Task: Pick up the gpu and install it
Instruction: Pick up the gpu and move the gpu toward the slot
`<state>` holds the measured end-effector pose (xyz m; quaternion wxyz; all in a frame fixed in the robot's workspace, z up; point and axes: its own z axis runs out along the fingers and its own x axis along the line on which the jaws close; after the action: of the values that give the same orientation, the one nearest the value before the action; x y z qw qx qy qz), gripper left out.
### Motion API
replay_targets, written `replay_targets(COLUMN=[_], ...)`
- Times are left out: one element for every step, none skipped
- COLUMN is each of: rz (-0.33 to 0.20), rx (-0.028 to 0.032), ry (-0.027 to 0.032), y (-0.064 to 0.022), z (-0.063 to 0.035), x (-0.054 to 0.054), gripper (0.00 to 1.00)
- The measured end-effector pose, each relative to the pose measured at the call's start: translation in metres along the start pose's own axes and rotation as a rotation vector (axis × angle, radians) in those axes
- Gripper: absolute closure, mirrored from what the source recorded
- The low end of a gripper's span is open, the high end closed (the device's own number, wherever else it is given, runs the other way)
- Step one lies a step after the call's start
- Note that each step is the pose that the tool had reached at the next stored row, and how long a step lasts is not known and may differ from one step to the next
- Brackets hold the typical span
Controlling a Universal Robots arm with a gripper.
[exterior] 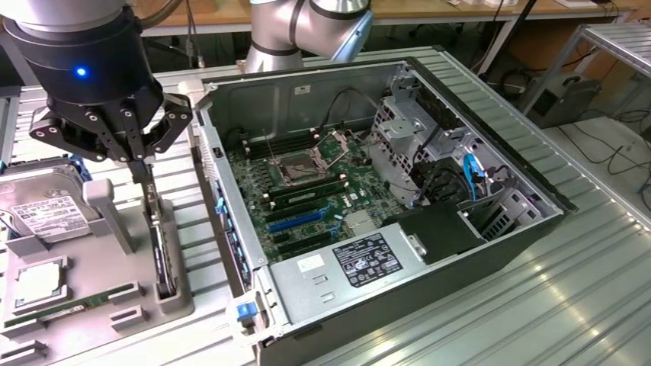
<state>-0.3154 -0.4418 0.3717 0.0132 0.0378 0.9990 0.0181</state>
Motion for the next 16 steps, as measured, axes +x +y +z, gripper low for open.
replay_targets(rz=[0.000, 0.000, 0.000, 0.000, 0.000, 0.000, 0.000, 0.000, 0.000, 0.000, 0.000, 0.000, 0.000, 0.000, 0.000, 0.000], rx=[0.0000, -0.0001, 0.0000, 0.0000, -0.0001, 0.0000, 0.0000, 0.0000, 0.0000, -0.0001, -0.0001, 0.0000, -0.0001, -0.0001, 0.0000, 0.0003], ry=[0.0000, -0.0001, 0.0000, 0.0000, -0.0001, 0.0000, 0.0000, 0.0000, -0.0001, -0.0001, 0.0000, 0.0000, -0.0001, -0.0001, 0.0000, 0.0000], y=[0.0000, 0.0000, 0.0000, 0.0000, 0.0000, 0.0000, 0.0000, 0.0000, 0.0000, 0.0000, 0.0000, 0.0000, 0.0000, 0.0000, 0.0000, 0.0000], z=[0.0000, 0.0001, 0.0000, 0.0000, 0.0000, 0.0000, 0.0000, 0.0000, 0.0000, 0.0000, 0.0000, 0.0000, 0.0000, 0.0001, 0.0000, 0.0001], x=[0.0000, 0.0000, 0.0000, 0.0000, 0.0000, 0.0000, 0.0000, 0.0000, 0.0000, 0.0000, 0.0000, 0.0000, 0.0000, 0.0000, 0.0000, 0.0000], gripper=[0.89, 0.89, 0.89, 0.89, 0.89, 0.89, 0.89, 0.89, 0.89, 0.89, 0.89, 0.89, 0.83, 0.76, 0.71, 0.71])
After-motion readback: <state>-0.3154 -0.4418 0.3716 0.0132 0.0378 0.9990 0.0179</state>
